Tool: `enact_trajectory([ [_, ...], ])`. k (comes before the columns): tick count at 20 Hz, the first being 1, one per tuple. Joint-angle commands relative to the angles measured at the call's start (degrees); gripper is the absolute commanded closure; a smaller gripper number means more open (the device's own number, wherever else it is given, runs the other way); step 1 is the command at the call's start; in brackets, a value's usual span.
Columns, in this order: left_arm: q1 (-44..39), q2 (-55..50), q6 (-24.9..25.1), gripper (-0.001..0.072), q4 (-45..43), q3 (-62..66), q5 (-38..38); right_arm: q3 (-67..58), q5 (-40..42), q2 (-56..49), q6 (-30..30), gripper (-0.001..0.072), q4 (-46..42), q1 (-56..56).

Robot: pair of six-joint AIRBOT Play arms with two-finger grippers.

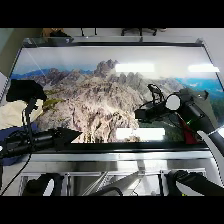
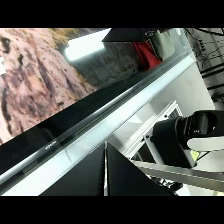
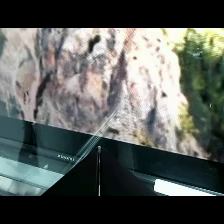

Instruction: Fold the shirts.

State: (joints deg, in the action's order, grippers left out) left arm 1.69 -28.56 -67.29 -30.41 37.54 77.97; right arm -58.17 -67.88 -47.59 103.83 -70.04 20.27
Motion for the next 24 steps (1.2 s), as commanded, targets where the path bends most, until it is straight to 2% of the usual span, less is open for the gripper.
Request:
enact_trajectory([
  [1, -0.04, 0.04, 0.09, 0.0685, 0.04, -0.02, 0.04, 0.02, -0.02, -0.04, 0.0, 0.0687, 0.02, 0.04],
  [8, -0.04, 0.04, 0.11, 0.0685, -0.07, -0.02, -0.46, 0.02, -0.02, -0.04, 0.0, 0.0686, 0.02, 0.04],
  [12, 0.02, -0.09, -0.04, 0.0685, -1.79, 0.39, -7.54, 0.02, -0.02, -0.04, 0.0, 0.0686, 0.02, 0.04],
  [15, 0.02, -4.96, -7.13, 0.0682, -22.03, 9.22, -10.56, 0.02, -0.04, -0.04, 0.02, 0.0686, 0.02, 0.04],
  [16, 0.02, -7.63, -10.03, 0.0641, -29.53, 13.31, -10.75, 0.02, -0.02, -0.04, 0.0, 0.0686, 0.02, 0.04],
  [17, 0.02, -10.97, -11.91, 0.0204, -37.2, 17.97, -10.75, 0.02, -0.02, -0.04, 0.0, 0.0686, 0.02, 0.04],
  [18, 0.07, -14.43, -14.82, 0.0017, -43.36, 22.18, -11.21, 0.02, -0.02, -0.04, 0.0, 0.0686, 0.02, 0.04],
  [24, 0.81, -43.32, -15.72, 0.0016, -71.01, 46.8, -15.41, 0.02, 0.0, -0.04, 0.0, 0.0686, 0.07, 0.04],
])
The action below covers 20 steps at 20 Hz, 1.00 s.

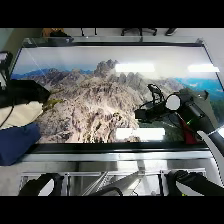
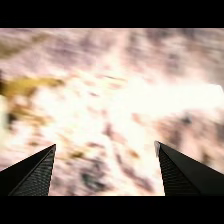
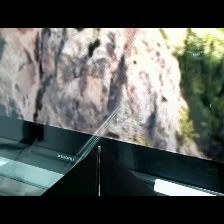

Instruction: Fold the shirts.

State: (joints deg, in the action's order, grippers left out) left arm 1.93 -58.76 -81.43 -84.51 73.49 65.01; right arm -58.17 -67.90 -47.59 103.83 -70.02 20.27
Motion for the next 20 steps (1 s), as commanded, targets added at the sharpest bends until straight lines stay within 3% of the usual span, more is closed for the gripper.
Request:
enact_trajectory([
  [1, 1.77, -18.88, -1.6, 0.0016, -18.99, 14.58, -2.29, 0.0, 0.0, -0.04, 0.0, 0.0686, 0.15, 0.04],
  [7, 12.09, -48.02, -1.62, 0.0016, -19.19, 31.36, -0.5, 0.02, 1.84, -1.05, 0.0, 0.0686, 0.15, 0.02],
  [15, 16.55, -63.58, -1.62, 0.0019, -18.84, 39.08, -2.36, 0.02, 1.92, -2.58, 0.02, 0.0686, 0.17, -0.02],
  [16, 16.55, -64.24, -1.62, 0.0146, -18.8, 39.08, -2.58, 0.02, 1.92, -2.58, 0.02, 0.0686, 0.17, -0.02],
  [17, 16.5, -64.39, -1.6, 0.0525, -18.8, 39.08, -2.43, 0.02, 1.9, -2.6, 0.02, 0.0686, 0.17, -0.02],
  [18, 16.28, -64.17, -1.6, 0.0684, -18.78, 39.41, -2.03, 0.02, 1.9, -2.6, 0.0, 0.0686, 0.15, -0.02],
  [20, 15.02, -63.34, -1.6, 0.0685, -18.38, 43.39, 0.68, 0.02, 1.92, -2.67, -0.15, 0.0686, 0.17, -0.02],
])
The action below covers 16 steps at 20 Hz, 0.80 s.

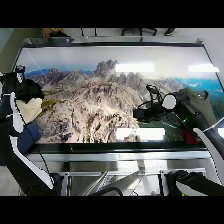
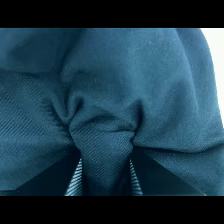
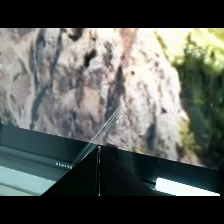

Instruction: Fold the shirts.

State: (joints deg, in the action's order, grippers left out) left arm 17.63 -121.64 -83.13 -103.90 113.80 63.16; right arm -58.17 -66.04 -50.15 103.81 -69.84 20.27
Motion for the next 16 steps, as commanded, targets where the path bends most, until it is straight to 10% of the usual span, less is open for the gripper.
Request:
enact_trajectory([
  [1, -1.2, 1.33, 0.13, 0.0685, 3.76, 4.31, 2.36, 0.02, 0.04, -0.13, -0.57, 0.0686, -0.02, -0.02],
  [9, -14.51, 29.14, 1.9, 0.0685, 25.88, 4.87, -1.09, -0.02, 0.68, -2.49, -1.07, 0.0687, -0.04, -0.2],
  [16, -35.93, 40.39, -0.59, 0.0684, 27.45, -11.26, 7.34, -4.85, 0.02, 1.99, -10.88, 0.0681, 0.17, -0.2],
])
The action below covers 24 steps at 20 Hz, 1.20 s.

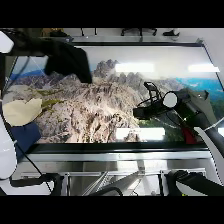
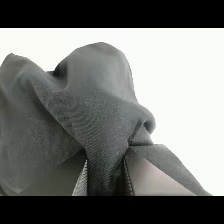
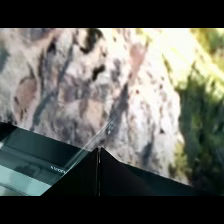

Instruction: Fold the shirts.

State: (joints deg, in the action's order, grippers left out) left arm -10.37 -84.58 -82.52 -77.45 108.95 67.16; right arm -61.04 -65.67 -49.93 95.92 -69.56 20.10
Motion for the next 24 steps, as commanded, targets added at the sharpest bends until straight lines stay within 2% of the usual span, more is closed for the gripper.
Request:
enact_trajectory([
  [1, -10.27, 3.23, -1.6, 0.0684, 0.98, -8.94, 3.26, -2.56, -0.35, 2.4, -2.99, 0.0679, -0.35, -0.04],
  [2, -12.39, 3.23, -1.6, 0.0684, 0.98, -11.56, 2.73, -2.73, -0.35, 2.89, -2.97, 0.0675, -0.28, -0.44],
  [3, -14.23, 3.21, -1.64, 0.0682, 0.98, -14.25, 1.77, -2.73, -0.61, 3.15, -2.93, 0.0549, -0.26, -1.31],
  [4, -15.5, 3.21, -1.6, 0.0584, 0.94, -16.57, 1.09, -2.73, -0.96, 3.13, -2.93, 0.0393, -0.26, -2.54],
  [5, -16.09, 3.21, -1.62, 0.0168, 0.96, -18.21, 0.87, -2.73, -1.22, 3.13, -2.95, 0.0386, -0.26, -4.13],
  [6, -16.06, 3.26, -2.47, 0.0006, 0.74, -19.19, 1.66, -2.8, -1.25, 3.15, -2.97, 0.0386, 0.02, -6.21],
  [8, -13.7, 3.26, -2.58, 0.0008, 0.52, -18.16, 7.39, -3.39, -1.4, 3.13, -4.33, 0.0386, 2.89, -11.1],
  [11, -6.75, 3.52, -2.86, 0.0008, 0.94, -16.39, 16.74, -3.61, -1.86, 1.64, -11.08, 0.0386, 12.02, -18.12],
  [13, -2.34, 5.03, -2.95, 0.0008, 2.23, -21.59, 17.09, -3.61, -1.99, -1.46, -15.02, 0.0386, 13.99, -18.47],
  [16, 2.86, 6.78, -2.32, 0.0009, 8.41, -33.18, 9.57, -3.61, -1.62, -9.11, -24.76, 0.0386, 25.64, -18.4],
  [18, 4.68, 6.69, -0.07, 0.0009, 13.27, -40.28, 3.8, -3.61, -1.46, -14.36, -30.47, 0.0386, 32.54, -16.83],
  [21, 5.14, 5.68, 1.81, 0.0009, 14.51, -47.95, -4.76, -3.61, 1.57, -22.05, -33.66, 0.0385, 33.64, -11.43],
  [24, 5.05, 1.77, 2.62, 0.0009, 14.64, -49.88, -9.11, -3.63, 5.92, -27.23, -33.86, 0.0385, 33.7, -8.15],
])
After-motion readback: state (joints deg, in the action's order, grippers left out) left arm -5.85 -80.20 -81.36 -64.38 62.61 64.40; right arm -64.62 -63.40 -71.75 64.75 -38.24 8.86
